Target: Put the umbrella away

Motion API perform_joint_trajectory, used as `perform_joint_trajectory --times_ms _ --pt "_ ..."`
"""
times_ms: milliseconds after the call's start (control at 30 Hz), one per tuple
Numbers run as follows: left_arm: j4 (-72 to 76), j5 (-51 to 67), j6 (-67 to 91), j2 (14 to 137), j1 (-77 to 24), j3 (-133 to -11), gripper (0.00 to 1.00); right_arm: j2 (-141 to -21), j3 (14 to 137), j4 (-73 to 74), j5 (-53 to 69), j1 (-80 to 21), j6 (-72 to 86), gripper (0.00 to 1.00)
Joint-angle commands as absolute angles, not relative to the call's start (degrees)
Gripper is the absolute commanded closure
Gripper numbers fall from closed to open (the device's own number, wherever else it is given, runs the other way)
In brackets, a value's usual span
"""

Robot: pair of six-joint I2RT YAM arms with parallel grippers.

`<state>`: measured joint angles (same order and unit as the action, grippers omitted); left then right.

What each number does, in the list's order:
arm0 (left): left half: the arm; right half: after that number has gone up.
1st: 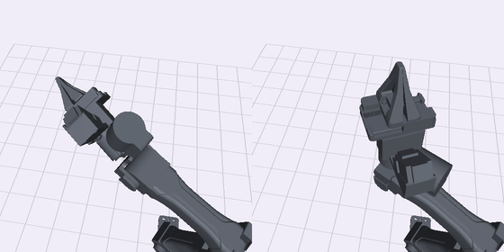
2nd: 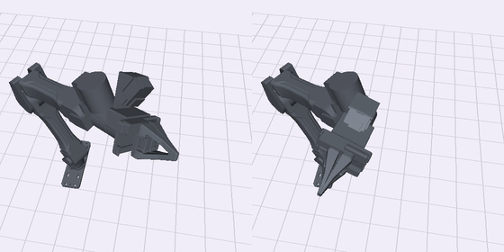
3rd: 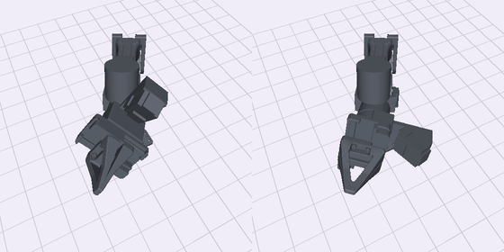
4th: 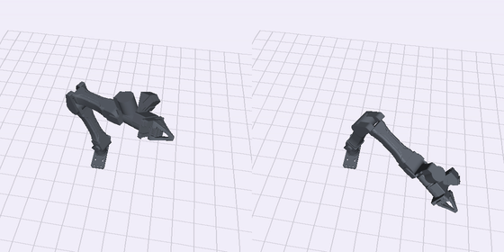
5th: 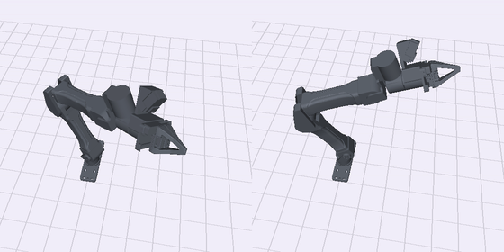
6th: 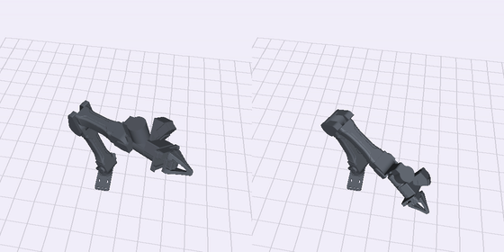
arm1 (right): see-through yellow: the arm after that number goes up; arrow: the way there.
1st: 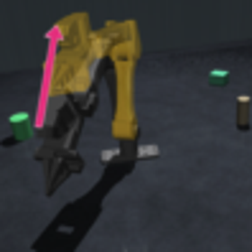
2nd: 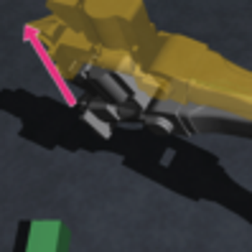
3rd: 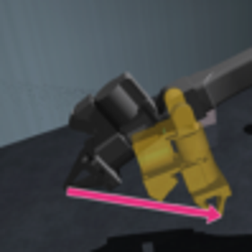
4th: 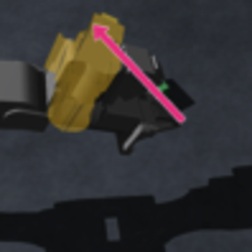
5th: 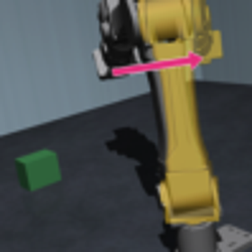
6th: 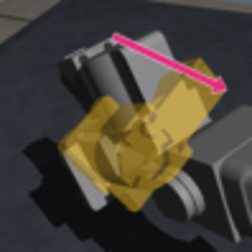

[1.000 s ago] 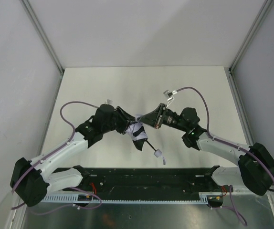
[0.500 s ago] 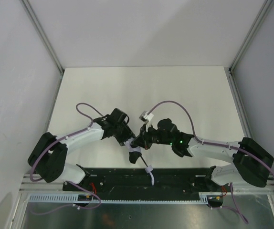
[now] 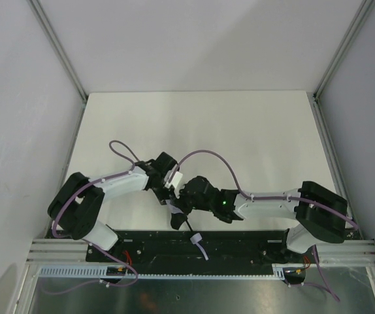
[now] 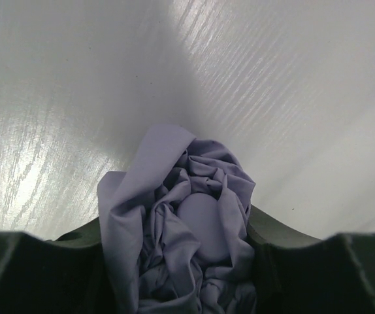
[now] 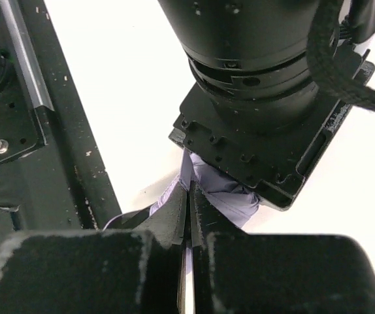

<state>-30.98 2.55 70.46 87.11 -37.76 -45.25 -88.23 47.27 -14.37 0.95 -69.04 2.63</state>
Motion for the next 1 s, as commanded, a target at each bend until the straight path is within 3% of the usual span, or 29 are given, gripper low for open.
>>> perform_joint_trajectory --times_ms 0,267,667,967 --pt "-27.0 -4.3 69.7 87.6 -37.6 -46.5 1.0 -89.0 52.9 -19.6 -2.5 -71.5 -3.4 1.0" --pt "-26.1 -2.9 66.9 88.5 -36.4 -47.2 1.0 -92.2 54.7 -10.0 8.0 -70.6 -3.8 1.0" --pt "-24.6 -2.7 64.4 88.5 -35.0 -45.9 1.0 -95.4 54.8 -7.9 18.2 -66.6 1.1 1.0" --pt "-22.5 -2.6 62.0 87.1 -33.4 -45.1 1.0 -99.9 54.8 -7.5 27.3 -63.1 2.8 0.95"
